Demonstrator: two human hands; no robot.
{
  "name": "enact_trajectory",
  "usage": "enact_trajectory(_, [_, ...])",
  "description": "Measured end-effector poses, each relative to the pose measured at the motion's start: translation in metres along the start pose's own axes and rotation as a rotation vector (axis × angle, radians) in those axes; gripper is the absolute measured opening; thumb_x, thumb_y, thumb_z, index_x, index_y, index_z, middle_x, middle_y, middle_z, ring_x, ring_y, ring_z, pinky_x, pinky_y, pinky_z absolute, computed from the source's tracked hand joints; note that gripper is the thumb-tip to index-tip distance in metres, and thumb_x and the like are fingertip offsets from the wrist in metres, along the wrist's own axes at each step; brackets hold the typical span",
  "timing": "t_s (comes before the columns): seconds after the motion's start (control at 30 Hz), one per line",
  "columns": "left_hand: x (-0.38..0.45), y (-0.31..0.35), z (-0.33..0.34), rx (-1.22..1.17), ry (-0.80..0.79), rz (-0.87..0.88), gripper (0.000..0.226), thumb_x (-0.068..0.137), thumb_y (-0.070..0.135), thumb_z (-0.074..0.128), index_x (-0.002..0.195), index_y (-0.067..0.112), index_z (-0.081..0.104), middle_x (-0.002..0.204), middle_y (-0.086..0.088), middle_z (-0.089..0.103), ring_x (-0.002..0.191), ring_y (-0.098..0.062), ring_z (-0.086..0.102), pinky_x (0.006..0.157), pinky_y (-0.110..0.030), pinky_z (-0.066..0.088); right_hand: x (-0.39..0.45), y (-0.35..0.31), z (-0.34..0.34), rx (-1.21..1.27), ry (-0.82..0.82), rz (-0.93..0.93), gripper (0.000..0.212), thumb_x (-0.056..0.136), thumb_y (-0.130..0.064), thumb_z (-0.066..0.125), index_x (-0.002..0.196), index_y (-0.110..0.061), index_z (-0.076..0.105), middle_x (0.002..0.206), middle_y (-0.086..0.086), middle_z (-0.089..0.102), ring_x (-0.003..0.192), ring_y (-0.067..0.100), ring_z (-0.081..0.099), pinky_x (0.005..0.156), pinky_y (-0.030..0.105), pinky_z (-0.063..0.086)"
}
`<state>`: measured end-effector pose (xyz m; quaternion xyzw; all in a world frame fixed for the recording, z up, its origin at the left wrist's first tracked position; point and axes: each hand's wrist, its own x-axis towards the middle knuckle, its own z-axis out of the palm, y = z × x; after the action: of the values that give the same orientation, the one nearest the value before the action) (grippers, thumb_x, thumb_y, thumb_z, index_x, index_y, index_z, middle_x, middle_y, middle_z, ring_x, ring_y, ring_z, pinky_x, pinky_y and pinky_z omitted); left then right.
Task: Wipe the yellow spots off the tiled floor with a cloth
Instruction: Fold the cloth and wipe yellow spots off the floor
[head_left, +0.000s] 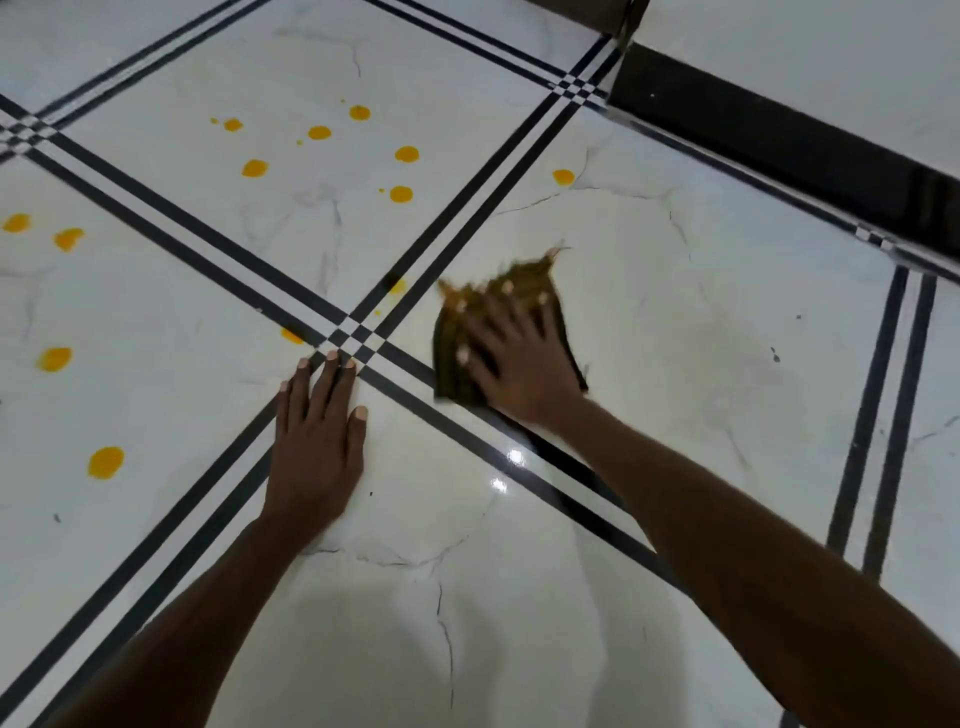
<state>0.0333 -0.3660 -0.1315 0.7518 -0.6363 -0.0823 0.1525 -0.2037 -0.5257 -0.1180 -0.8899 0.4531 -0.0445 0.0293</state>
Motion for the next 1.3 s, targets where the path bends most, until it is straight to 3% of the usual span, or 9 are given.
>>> enact_trajectory(0.17, [0.007,-0.005,-0.007,-0.018,-0.023,-0.008,0.062,0.109,0.042,0.024,0.165,0.013,0.023,0.174,-0.005,0.019,0.163,-0.02,0.007,0.133,-0.049,0.011,-0.094,0.027,-0.017,0.003,-0.143,-0.33,0.065,0.108,-0.059,0.033,0.167,-0.034,0.019,0.177,-0.004,0.007,0.165,0.022,0.002,0.132,0.055,0.004])
enact_trajectory(0.27, [0.003,-0.007,0.001,0.047,0.014,-0.02,0.062,0.109,0.04,0.027,0.165,0.012,0.022,0.175,-0.004,0.016,0.163,-0.02,0.007,0.132,-0.05,0.015,-0.046,0.081,-0.014,-0.001,-0.061,-0.056,0.061,0.107,-0.056,0.031,0.164,-0.035,0.028,0.175,0.002,0.021,0.162,0.029,0.019,0.125,0.066,0.019])
enact_trajectory(0.4, [0.004,-0.007,0.005,0.042,0.022,-0.032,0.063,0.109,0.043,0.027,0.165,0.014,0.022,0.175,-0.002,0.017,0.163,-0.018,0.008,0.133,-0.046,0.013,0.081,0.053,-0.003,0.106,-0.029,0.353,0.063,0.107,-0.057,0.024,0.165,-0.031,0.026,0.176,0.006,0.016,0.163,0.034,0.007,0.126,0.067,0.002])
enact_trajectory(0.57, [0.005,-0.009,0.003,0.027,0.001,-0.044,0.063,0.109,0.045,0.025,0.165,0.016,0.022,0.175,-0.001,0.016,0.163,-0.016,0.006,0.133,-0.043,0.011,0.09,-0.067,0.015,0.038,-0.025,-0.123,0.063,0.105,-0.057,0.018,0.164,-0.035,0.03,0.175,0.002,0.022,0.163,0.03,0.013,0.127,0.065,0.01])
enact_trajectory(0.7, [0.005,-0.009,0.0,0.013,-0.018,-0.042,0.064,0.109,0.046,0.023,0.166,0.017,0.019,0.175,-0.001,0.014,0.163,-0.018,0.005,0.133,-0.047,0.014,0.019,-0.028,0.005,-0.002,-0.101,-0.363,0.059,0.111,-0.054,0.026,0.166,-0.035,0.02,0.177,-0.004,0.01,0.165,0.021,0.003,0.132,0.053,0.005])
enact_trajectory(0.83, [0.006,-0.008,0.003,-0.002,-0.007,-0.044,0.065,0.108,0.047,0.022,0.166,0.016,0.02,0.175,-0.002,0.015,0.163,-0.018,0.006,0.133,-0.046,0.013,0.06,0.035,0.0,0.008,-0.031,-0.085,0.061,0.107,-0.054,0.023,0.164,-0.033,0.03,0.175,0.002,0.022,0.163,0.029,0.017,0.126,0.064,0.017])
enact_trajectory(0.93, [0.005,-0.01,0.006,0.009,-0.008,-0.042,0.065,0.108,0.046,0.022,0.166,0.016,0.019,0.175,-0.002,0.014,0.163,-0.017,0.004,0.133,-0.045,0.011,0.097,0.001,0.004,0.075,-0.051,0.154,0.063,0.105,-0.056,0.022,0.163,-0.034,0.03,0.175,0.005,0.02,0.163,0.035,0.012,0.126,0.069,0.007])
enact_trajectory(1.13, [0.044,0.008,-0.013,0.004,-0.074,0.178,0.06,0.109,0.037,0.021,0.164,0.013,0.025,0.173,-0.006,0.024,0.163,-0.023,0.006,0.133,-0.048,0.012,0.02,0.015,0.002,0.051,-0.13,-0.365,0.056,0.111,-0.052,0.022,0.165,-0.037,0.026,0.176,-0.007,0.016,0.164,0.019,0.006,0.132,0.05,0.0])
enact_trajectory(1.3, [0.145,0.067,0.009,-0.076,-0.132,0.314,0.059,0.109,0.038,0.025,0.163,0.014,0.031,0.172,-0.007,0.025,0.162,-0.027,0.013,0.131,-0.051,0.017,0.038,0.122,-0.014,0.118,-0.123,0.052,0.064,0.105,-0.056,0.017,0.164,-0.033,0.027,0.175,-0.002,0.018,0.163,0.026,0.013,0.129,0.06,0.014])
